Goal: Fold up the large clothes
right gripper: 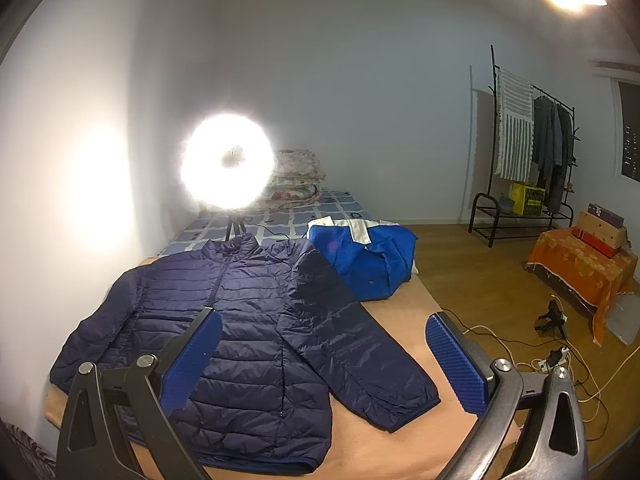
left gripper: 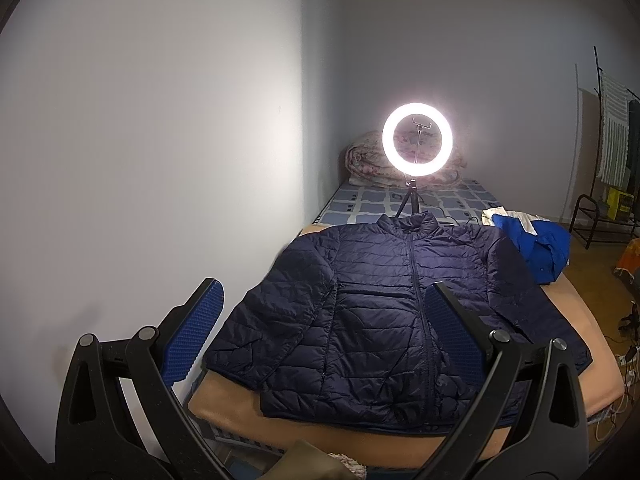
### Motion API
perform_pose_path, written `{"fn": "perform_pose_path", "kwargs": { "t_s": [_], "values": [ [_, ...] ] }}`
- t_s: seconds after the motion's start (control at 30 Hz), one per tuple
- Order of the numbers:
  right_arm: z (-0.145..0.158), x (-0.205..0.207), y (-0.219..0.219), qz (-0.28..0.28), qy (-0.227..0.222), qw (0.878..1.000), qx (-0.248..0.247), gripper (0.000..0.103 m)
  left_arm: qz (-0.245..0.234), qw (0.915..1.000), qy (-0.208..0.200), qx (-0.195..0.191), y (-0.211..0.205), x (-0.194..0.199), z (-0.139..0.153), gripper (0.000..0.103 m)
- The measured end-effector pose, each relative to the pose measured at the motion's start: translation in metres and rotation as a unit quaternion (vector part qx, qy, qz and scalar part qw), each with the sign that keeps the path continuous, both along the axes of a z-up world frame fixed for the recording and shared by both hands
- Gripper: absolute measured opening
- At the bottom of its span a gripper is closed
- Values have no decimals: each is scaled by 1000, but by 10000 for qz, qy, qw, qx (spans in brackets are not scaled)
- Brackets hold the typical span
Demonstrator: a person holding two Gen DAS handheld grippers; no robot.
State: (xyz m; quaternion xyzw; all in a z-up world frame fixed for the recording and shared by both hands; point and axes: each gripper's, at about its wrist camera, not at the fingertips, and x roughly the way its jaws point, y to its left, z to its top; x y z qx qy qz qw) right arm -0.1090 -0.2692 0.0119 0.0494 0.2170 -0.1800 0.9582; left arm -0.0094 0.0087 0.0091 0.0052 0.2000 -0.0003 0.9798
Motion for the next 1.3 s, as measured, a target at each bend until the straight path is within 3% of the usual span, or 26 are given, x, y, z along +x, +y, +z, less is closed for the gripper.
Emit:
{"fn": "perform_pose_path", "kwargs": {
  "t_s": [0.67,1.3],
  "values": [
    [-7,35,22,291,117,9995,-54,103,143,9998,151,58,16,16,-23,102],
    [-20,117,99,1407,287,9896,-101,103,816,9959,363,153,71,22,-49,102]
  ]
}}
